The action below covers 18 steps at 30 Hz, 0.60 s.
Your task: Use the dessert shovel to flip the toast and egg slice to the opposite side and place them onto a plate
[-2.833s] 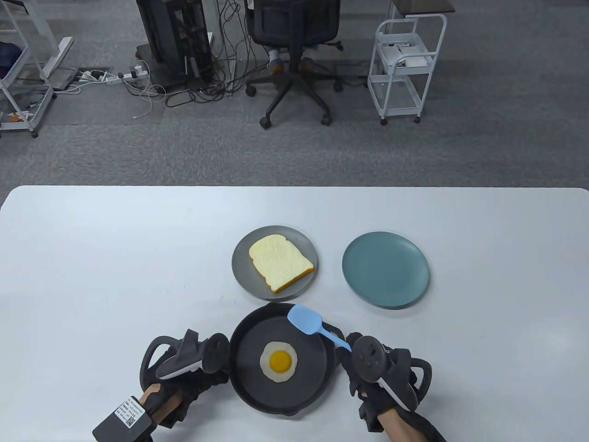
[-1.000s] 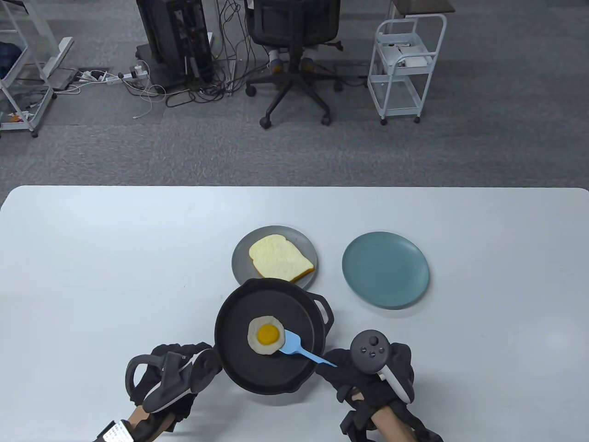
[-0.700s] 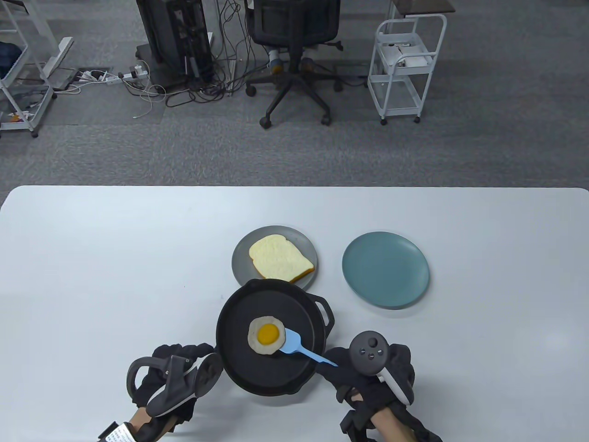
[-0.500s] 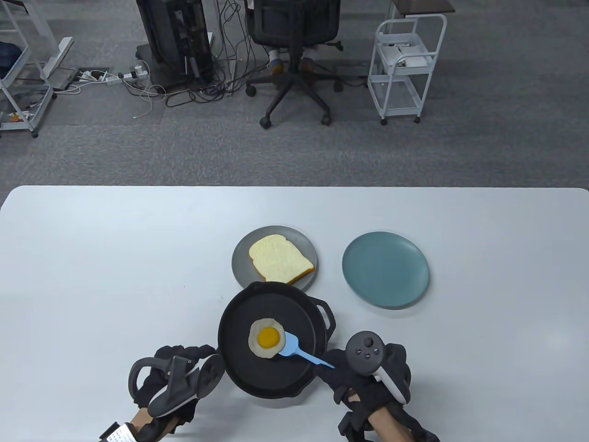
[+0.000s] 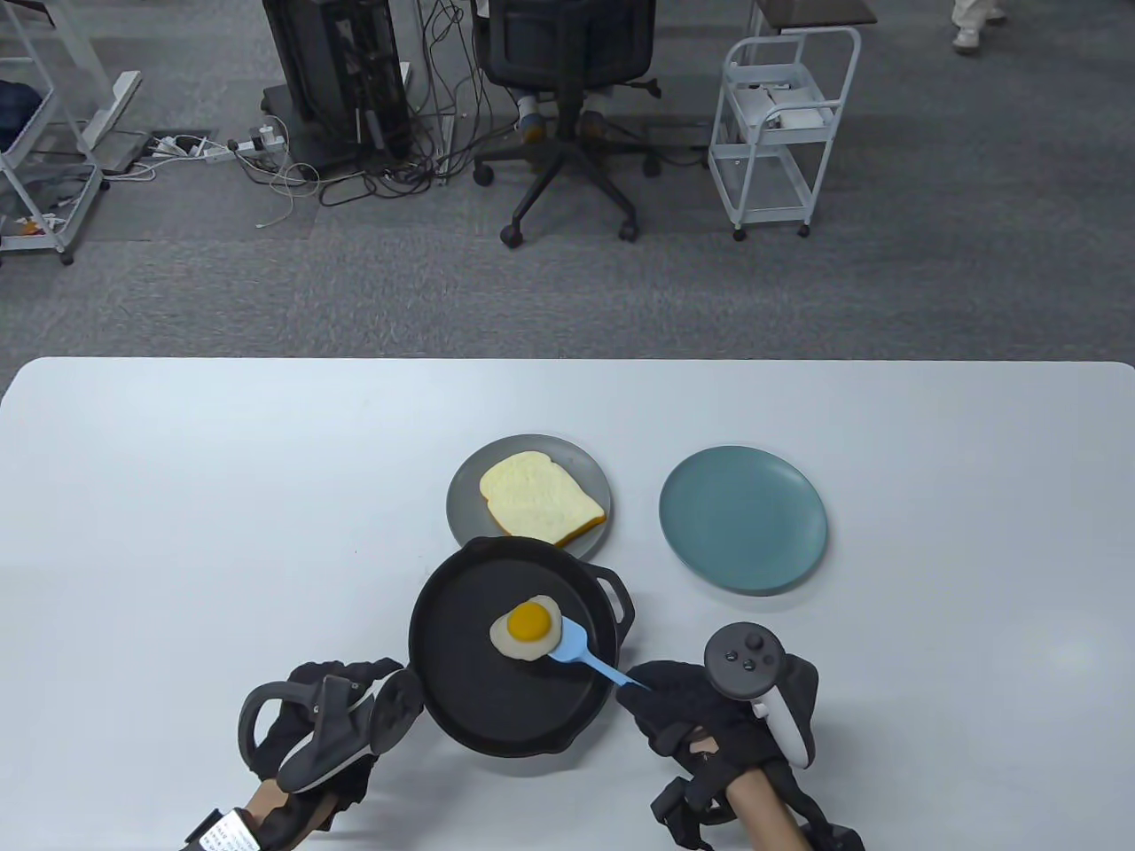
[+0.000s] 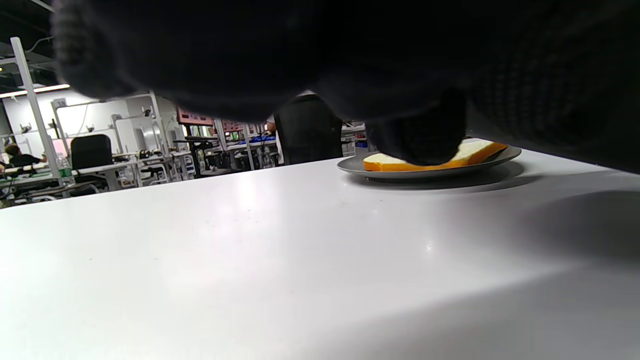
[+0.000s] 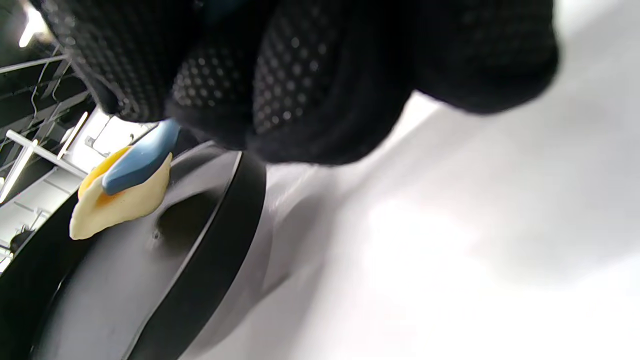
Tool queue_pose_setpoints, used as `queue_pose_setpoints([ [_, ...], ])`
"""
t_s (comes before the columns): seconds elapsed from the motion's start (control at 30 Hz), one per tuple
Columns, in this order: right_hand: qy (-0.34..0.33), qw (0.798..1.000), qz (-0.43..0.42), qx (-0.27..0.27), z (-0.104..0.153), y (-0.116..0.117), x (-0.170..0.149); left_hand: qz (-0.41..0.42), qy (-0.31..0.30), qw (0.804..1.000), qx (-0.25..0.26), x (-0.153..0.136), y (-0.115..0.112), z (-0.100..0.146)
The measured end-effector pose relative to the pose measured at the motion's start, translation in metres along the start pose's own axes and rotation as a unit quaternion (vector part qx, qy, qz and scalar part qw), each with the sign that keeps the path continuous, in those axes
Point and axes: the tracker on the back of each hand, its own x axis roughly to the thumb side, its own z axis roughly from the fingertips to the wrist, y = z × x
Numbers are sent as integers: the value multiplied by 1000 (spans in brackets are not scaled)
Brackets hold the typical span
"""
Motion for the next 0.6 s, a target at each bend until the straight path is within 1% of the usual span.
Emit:
queue_pose_setpoints([
  [0.1, -11, 997, 23, -66, 7, -14, 2, 6, 3, 1000, -10, -3, -1, -2],
  [0.17, -36, 988, 72, -131, 16, -20, 9, 16, 2, 1000, -17, -3, -3, -2],
  [0.2, -56, 978, 106, -171, 22, -21, 15, 24, 1, 999, -22, -3, -3, -3],
  [0.23, -69, 970, 130, -192, 26, -21, 19, 29, 0, 999, -25, -3, -3, -3],
  [0.27, -97, 954, 173, -224, 32, -18, 26, 38, -3, 999, -30, -3, -4, -3],
  [0.3, -115, 944, 198, -239, 36, -15, 31, 44, -4, 999, -32, -3, -4, -3],
  [0.33, -140, 927, 237, -254, 40, -9, 38, 53, -5, 998, -33, -2, -5, -3],
  [0.43, -188, 892, 327, -250, 48, 13, 55, 83, -4, 996, -39, -3, -4, -3],
  [0.5, -198, 874, 362, -258, 51, 24, 62, 81, -7, 996, -47, -4, -5, -3],
  [0.6, -206, 860, 386, -263, 52, 32, 69, 74, -3, 996, -46, -5, -7, -5],
])
